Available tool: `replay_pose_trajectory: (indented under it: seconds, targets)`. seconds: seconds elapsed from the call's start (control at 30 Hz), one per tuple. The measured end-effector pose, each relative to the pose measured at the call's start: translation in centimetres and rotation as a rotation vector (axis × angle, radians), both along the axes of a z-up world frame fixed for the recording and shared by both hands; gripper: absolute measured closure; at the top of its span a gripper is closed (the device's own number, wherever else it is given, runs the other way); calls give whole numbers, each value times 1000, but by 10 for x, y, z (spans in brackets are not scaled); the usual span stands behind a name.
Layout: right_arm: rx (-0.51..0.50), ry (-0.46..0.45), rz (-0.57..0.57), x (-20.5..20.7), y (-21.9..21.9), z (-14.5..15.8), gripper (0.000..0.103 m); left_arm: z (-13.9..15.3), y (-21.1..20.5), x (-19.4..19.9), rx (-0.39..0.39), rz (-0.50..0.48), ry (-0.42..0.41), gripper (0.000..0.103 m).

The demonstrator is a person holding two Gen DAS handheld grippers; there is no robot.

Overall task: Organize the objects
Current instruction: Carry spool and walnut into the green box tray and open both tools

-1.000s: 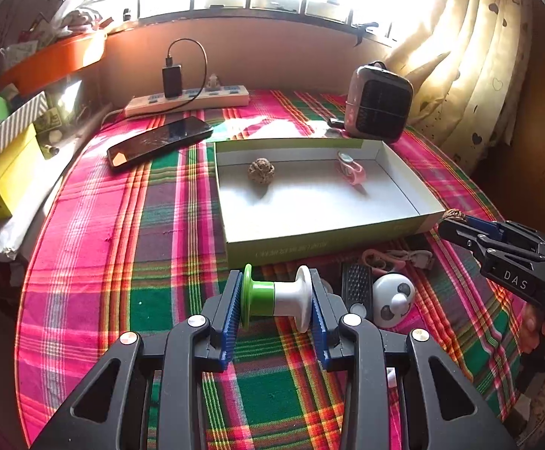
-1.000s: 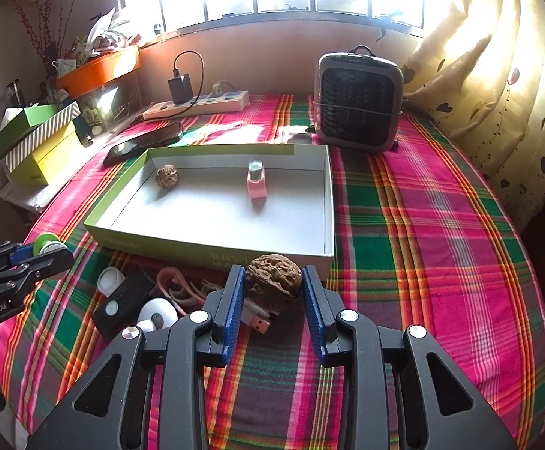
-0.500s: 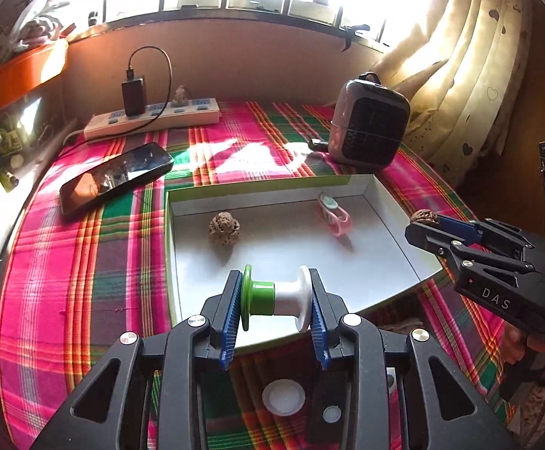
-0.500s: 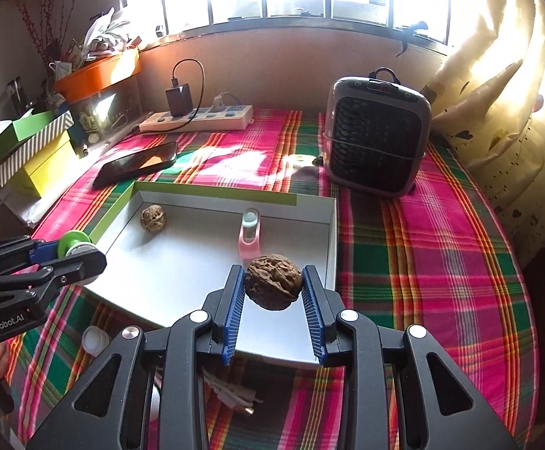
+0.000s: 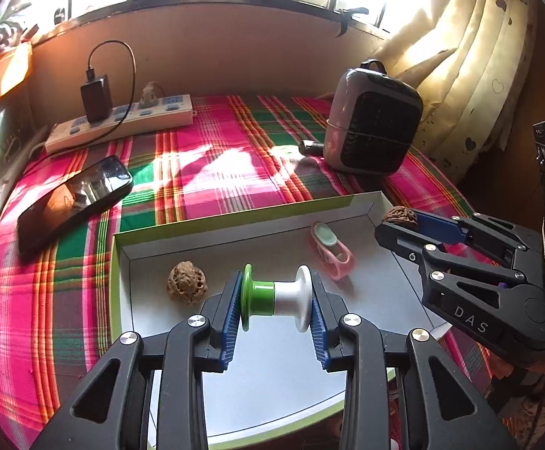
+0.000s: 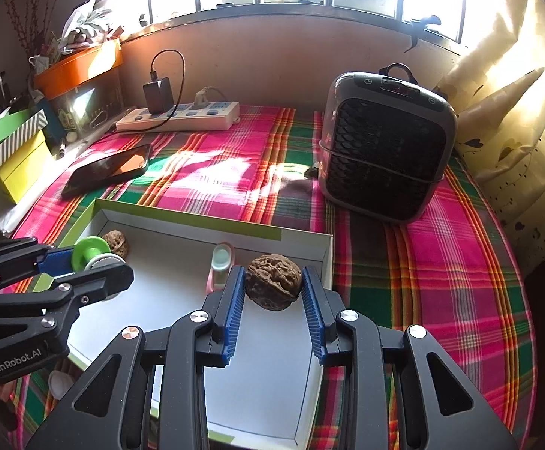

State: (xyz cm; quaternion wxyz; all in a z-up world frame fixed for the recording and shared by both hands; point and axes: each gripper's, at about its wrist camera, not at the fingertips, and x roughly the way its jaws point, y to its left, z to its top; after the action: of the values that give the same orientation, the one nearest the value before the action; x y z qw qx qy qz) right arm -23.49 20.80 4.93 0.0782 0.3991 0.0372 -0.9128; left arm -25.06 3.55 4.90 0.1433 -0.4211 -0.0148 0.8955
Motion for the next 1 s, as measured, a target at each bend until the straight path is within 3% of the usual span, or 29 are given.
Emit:
replay_pose_trajectory:
  seconds: [0.53, 1.0]
  targets:
    - [-11, -55, 24, -22, -2, -18, 71, -23, 15, -32, -65, -10, -37, 72]
    - [14, -63, 26, -24, -8, -22, 71, -30, 15, -40, -60, -8, -72, 72]
